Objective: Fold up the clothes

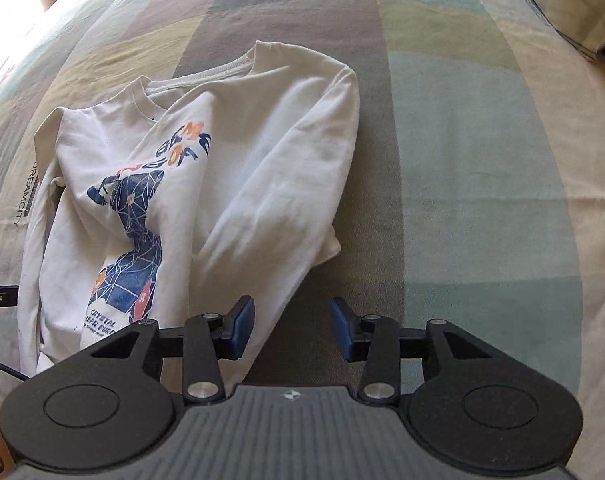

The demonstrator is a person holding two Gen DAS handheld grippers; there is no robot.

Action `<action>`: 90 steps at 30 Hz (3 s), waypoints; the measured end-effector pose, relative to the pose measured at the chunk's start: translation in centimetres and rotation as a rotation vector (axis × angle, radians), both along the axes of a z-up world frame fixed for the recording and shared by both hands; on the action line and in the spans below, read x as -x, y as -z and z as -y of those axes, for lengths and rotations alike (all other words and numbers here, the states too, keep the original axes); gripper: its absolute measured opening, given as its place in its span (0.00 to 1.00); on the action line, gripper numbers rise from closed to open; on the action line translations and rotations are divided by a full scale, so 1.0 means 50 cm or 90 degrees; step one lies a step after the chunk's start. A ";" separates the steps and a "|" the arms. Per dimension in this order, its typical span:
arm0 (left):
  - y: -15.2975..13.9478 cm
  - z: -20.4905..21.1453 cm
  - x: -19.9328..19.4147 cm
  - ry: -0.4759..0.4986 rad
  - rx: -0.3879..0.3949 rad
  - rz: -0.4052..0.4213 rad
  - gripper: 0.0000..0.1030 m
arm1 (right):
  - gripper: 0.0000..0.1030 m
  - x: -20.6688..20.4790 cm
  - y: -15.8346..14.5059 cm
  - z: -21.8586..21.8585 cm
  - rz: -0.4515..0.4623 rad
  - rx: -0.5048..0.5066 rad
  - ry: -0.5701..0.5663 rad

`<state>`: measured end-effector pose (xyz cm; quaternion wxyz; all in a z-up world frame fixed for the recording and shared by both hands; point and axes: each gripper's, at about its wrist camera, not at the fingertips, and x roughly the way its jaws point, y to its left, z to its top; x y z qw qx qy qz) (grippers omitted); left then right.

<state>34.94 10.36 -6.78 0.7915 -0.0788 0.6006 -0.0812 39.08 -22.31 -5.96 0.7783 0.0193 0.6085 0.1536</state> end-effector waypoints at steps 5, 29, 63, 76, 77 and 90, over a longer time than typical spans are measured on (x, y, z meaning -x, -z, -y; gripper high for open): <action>-0.019 0.040 0.016 0.069 -0.036 0.022 0.45 | 0.49 0.045 0.043 0.028 -0.081 -0.103 0.077; -0.080 0.144 -0.028 0.154 -0.045 0.065 0.55 | 0.64 0.132 0.024 0.006 -0.018 0.107 0.094; -0.124 0.192 -0.060 0.247 -0.035 0.123 0.58 | 0.72 0.186 0.035 -0.077 0.014 0.177 -0.053; -0.105 0.180 -0.062 0.230 -0.032 0.105 0.59 | 0.86 0.164 0.035 0.037 0.121 0.276 -0.018; -0.104 0.181 -0.062 0.230 -0.032 0.105 0.59 | 0.86 0.168 0.040 0.021 0.136 0.292 -0.055; -0.099 0.188 -0.077 0.230 -0.028 0.096 0.59 | 0.86 0.036 -0.016 0.195 0.167 0.317 0.120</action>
